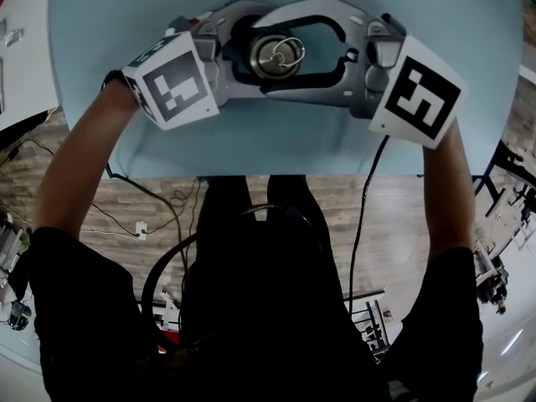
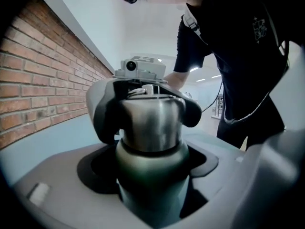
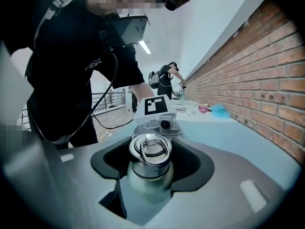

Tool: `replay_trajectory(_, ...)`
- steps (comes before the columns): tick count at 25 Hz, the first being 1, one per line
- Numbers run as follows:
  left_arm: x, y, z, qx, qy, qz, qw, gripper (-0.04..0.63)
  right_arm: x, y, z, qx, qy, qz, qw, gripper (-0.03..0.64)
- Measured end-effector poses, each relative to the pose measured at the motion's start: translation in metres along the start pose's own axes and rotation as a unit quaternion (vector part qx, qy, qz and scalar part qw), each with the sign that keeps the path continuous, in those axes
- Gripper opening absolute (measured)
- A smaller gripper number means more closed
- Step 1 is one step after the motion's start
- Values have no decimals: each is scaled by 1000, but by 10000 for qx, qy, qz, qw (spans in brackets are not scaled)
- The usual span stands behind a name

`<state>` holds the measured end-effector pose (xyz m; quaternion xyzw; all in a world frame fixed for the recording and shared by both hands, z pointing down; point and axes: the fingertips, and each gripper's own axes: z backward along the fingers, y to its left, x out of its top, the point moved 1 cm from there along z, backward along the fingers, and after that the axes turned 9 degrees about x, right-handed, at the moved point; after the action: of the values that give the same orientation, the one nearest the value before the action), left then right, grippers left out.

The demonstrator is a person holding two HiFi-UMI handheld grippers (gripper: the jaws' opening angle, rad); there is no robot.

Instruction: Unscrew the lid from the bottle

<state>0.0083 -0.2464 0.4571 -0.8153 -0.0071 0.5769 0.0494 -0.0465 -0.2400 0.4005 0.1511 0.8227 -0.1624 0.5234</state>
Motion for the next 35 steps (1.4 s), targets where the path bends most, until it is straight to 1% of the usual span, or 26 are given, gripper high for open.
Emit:
replay_trajectory(3,1,0,-3,-186,17,-128,9997,383,-2,-1,1,120,42,-15,9999,267)
replay_trajectory(5,2,2,-4,-163,68,-108,9998,383,-2,-2,4,83,53,-48,9999,267)
replay_trajectory(7,3,3,-5,-60,68,-47,9999,387,-2,-1,5,-28,136,-65,9999,267)
replay_trajectory(9,-1,3,-4,160,93,6,9998,419,-2,0,4,-211,199,-56,9996,272)
replay_trajectory(11,-7,1,0,414,183,-16,9990,448,0,0,5,-451,115,-97,9989,324)
replay_trajectory(13,-7,2,4,679,249,60,9974,459,3,-1,10,-727,-68,-185,9972,327)
replay_trajectory(16,-2,3,9,1104,164,368,9931,457,10,-2,19,-1273,-531,-374,9897,327)
replay_trajectory(18,-2,4,12,1466,57,571,9875,457,12,-3,22,-1721,-861,-503,9800,327)
replay_trajectory(20,-4,7,15,1849,-49,740,9799,457,8,-5,23,-2225,-1017,-645,9675,327)
replay_trajectory(22,-5,10,18,2204,-136,862,9715,457,2,-5,23,-2706,-1118,-843,9524,327)
replay_trajectory(24,-4,11,20,2477,-185,916,9643,457,-2,-3,23,-3048,-1278,-1079,9376,327)
replay_trajectory(27,2,15,20,2827,-279,978,9538,457,-3,4,22,-3398,-1507,-1361,9183,324)
replay_trajectory(29,4,17,18,3058,-282,977,9467,456,-6,7,23,-3699,-1530,-1432,9051,321)
replay_trajectory(32,6,19,17,3433,-274,924,9343,454,-6,9,27,-4157,-1489,-1394,8863,318)
replay_trajectory(35,7,18,16,3750,-313,965,9215,453,-7,10,26,-4499,-1217,-1298,8752,311)
